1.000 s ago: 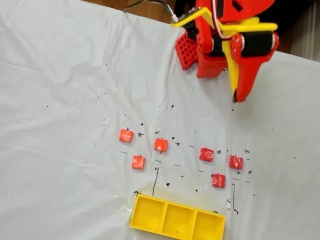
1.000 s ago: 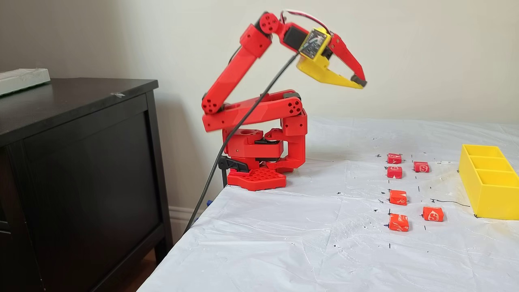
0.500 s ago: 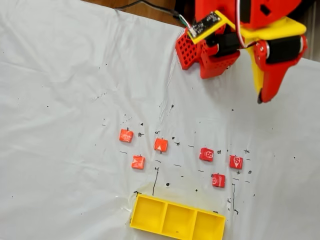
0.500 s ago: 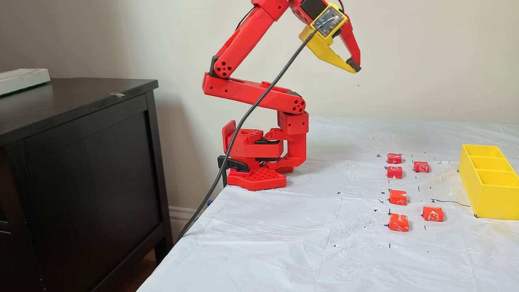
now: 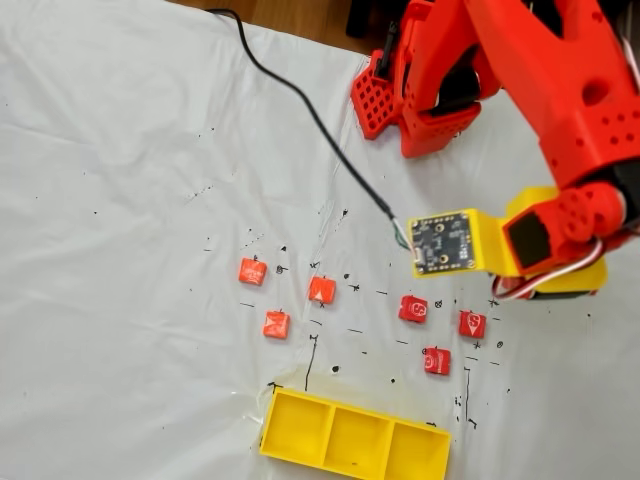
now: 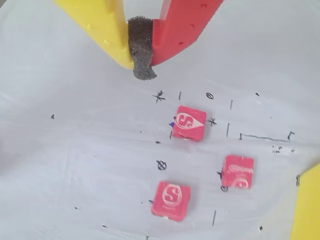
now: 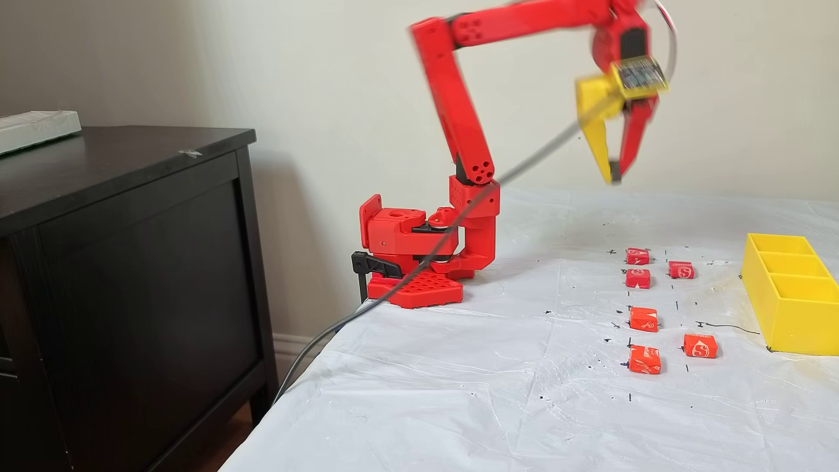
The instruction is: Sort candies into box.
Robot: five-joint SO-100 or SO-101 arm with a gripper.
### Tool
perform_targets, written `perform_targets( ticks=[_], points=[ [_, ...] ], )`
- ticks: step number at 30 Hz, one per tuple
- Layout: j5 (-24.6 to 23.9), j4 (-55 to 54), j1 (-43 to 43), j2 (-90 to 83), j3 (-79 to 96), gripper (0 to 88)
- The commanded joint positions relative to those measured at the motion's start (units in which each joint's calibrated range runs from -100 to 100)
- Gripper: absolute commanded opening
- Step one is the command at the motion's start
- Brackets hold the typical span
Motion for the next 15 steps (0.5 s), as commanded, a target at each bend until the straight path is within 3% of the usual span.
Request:
perform_targets(
  ticks=[1, 15],
  points=[
    [1.5, -2.9, -0.6, 2.4, -3.8, 0.1],
    [2.0, -8.4, -0.9, 9.1, -1.7, 19.9]
  ],
)
